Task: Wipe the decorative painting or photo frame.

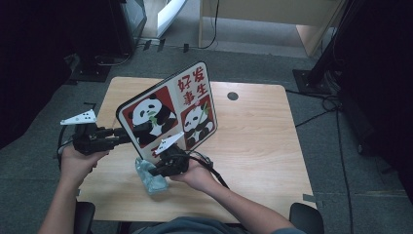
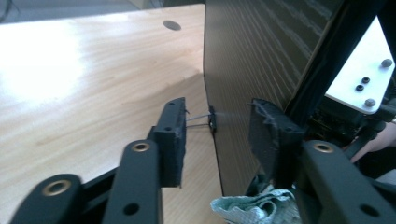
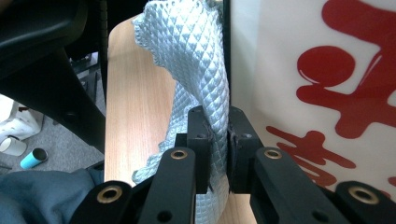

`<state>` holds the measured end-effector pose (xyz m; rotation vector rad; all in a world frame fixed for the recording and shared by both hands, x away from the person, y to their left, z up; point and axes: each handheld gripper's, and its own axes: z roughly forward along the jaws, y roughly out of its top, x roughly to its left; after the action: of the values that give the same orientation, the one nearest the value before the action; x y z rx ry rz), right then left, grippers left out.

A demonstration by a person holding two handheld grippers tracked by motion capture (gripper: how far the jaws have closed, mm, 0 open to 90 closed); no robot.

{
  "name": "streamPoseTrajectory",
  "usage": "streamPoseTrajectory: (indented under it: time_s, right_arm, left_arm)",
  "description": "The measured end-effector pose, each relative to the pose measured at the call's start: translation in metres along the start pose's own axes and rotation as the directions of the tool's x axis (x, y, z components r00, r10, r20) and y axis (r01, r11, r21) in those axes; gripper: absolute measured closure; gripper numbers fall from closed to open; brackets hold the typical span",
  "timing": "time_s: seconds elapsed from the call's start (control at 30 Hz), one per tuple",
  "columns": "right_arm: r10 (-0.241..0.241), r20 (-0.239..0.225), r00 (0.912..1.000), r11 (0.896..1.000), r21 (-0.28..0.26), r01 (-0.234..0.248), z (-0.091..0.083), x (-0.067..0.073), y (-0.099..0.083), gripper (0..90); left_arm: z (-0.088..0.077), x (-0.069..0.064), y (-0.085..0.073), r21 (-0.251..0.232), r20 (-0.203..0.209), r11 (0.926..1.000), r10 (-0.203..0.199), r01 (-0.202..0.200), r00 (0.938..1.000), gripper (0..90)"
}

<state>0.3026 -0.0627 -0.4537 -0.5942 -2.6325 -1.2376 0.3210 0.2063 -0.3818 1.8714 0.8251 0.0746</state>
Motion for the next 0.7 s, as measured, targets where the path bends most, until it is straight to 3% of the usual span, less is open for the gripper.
streamPoseTrajectory:
  time_s: [0.2, 0.7]
  right_arm:
    - [0.005, -0.001, 1.0, 1.0, -0.012, -0.005, -0.005, 0.001, 0.002, 82.9]
    - [0.007, 0.001, 1.0, 1.0, -0.028, -0.007, -0.015, 0.002, 0.012, 83.0]
  left_arm:
    - [0.0, 0.005, -0.003, -0.007, -0.021, 0.9999, -0.014, 0.014, 0.9997, 46.6]
    - [0.004, 0.017, -0.01, 0.028, -0.039, 0.9989, -0.038, 0.039, 0.9985, 42.3]
